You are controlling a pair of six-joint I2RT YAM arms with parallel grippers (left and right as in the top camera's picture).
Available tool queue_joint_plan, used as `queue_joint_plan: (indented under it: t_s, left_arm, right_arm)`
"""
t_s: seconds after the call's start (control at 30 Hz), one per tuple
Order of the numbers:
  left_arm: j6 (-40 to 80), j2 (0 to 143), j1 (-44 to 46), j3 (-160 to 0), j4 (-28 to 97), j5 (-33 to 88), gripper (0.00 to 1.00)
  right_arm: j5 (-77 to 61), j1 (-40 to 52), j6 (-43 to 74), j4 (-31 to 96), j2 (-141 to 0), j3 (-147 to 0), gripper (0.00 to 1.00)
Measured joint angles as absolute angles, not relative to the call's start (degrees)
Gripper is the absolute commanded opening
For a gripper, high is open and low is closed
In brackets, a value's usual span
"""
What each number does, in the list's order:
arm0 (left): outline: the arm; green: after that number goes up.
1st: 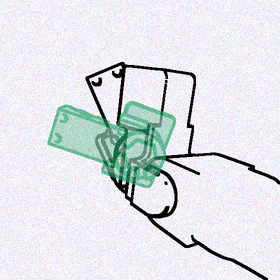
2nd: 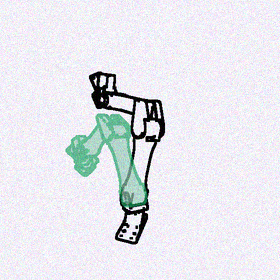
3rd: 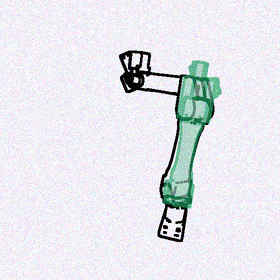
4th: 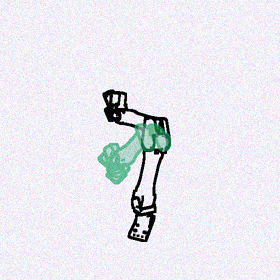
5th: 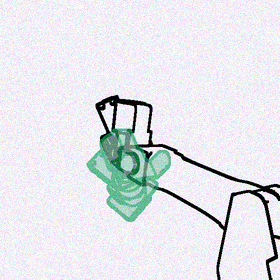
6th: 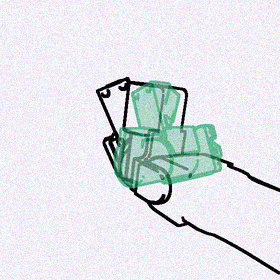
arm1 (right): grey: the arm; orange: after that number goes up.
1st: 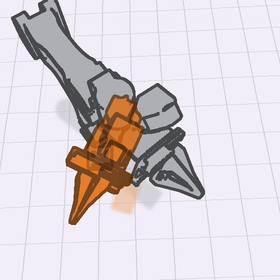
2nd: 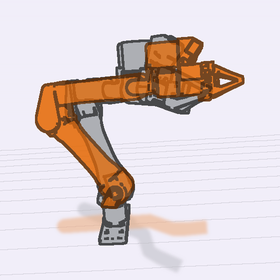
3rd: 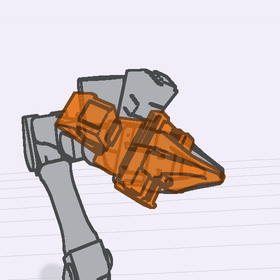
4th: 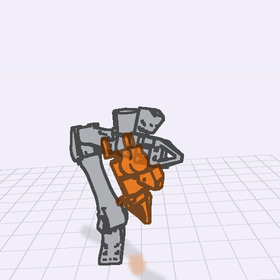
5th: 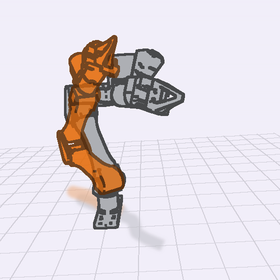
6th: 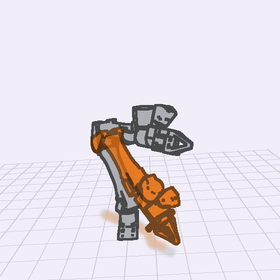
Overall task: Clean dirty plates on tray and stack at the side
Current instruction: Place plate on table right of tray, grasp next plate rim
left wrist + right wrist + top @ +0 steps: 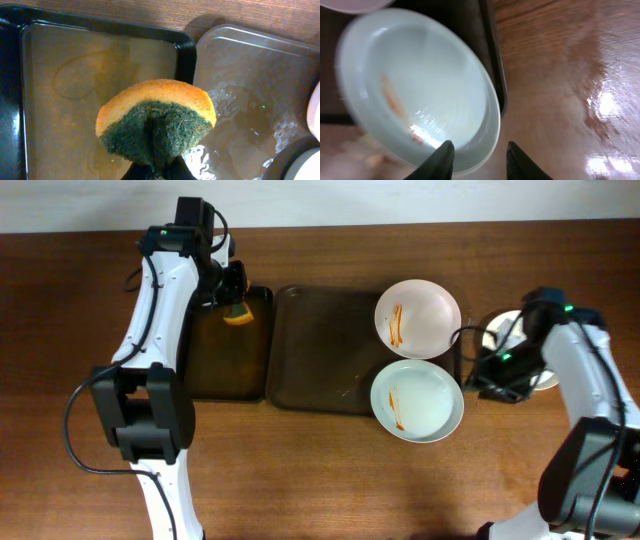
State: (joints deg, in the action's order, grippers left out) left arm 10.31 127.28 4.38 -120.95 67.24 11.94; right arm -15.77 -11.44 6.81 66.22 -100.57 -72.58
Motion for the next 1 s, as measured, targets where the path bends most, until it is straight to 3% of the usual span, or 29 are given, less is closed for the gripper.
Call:
queue_joint_plan:
  t_s: [0.13,0.27,0.47,0.57,0.77,0.83,0.87,0.9,0.93,1.0]
  left_arm:
    - [10.31,127.28,4.38,-120.95,67.18,11.94,0.00]
    - [10.31,127.28,4.38,-120.95,67.07,11.97,0.00]
    - [10.31,127.28,4.38,-120.95,67.07,11.94,0.00]
    - [10.31,127.28,4.38,-120.95,67.07,11.94,0.00]
    - [10.31,127.28,4.38,-120.95,67.05,11.94,0.00]
    - [10.31,127.28,4.38,-120.95,67.05,11.94,0.00]
    - [10.31,127.28,4.38,-120.95,67.07,11.94,0.00]
    - [10.31,127.28,4.38,-120.95,67.05,11.94,0.00]
    - [10.31,127.28,4.38,-120.95,67.05,11.94,0.00]
    - [10.31,127.28,4.38,-120.95,67.05,11.94,0.00]
  right_arm:
    - [-12.71,-8.80,6.72,56.84,-100.62,-64.60,0.26]
    - [-11.38,-8.40,6.68,51.99,-100.68,-60.36,0.04]
    - [-16.03,-7.40,6.66,52.84,-100.66,-59.96,0.04]
    - [-19.33,-0.69,9.39,52.14,-100.66,-60.69,0.04]
    - [-11.84,17.96,36.88,31.00,-100.68,-62.89,0.04]
    - [-7.22,21.58,41.30,28.42,-100.86,-62.92,0.04]
    - [-4.93,22.79,43.29,28.10,-101.41,-62.92,0.06]
    - [-2.83,23.14,45.01,27.64,-103.04,-62.92,0.41]
    - [-2.35,23.14,45.30,27.46,-103.70,-62.92,0.46]
    - [-2.17,23.07,45.52,25.56,-104.71,-62.89,0.48]
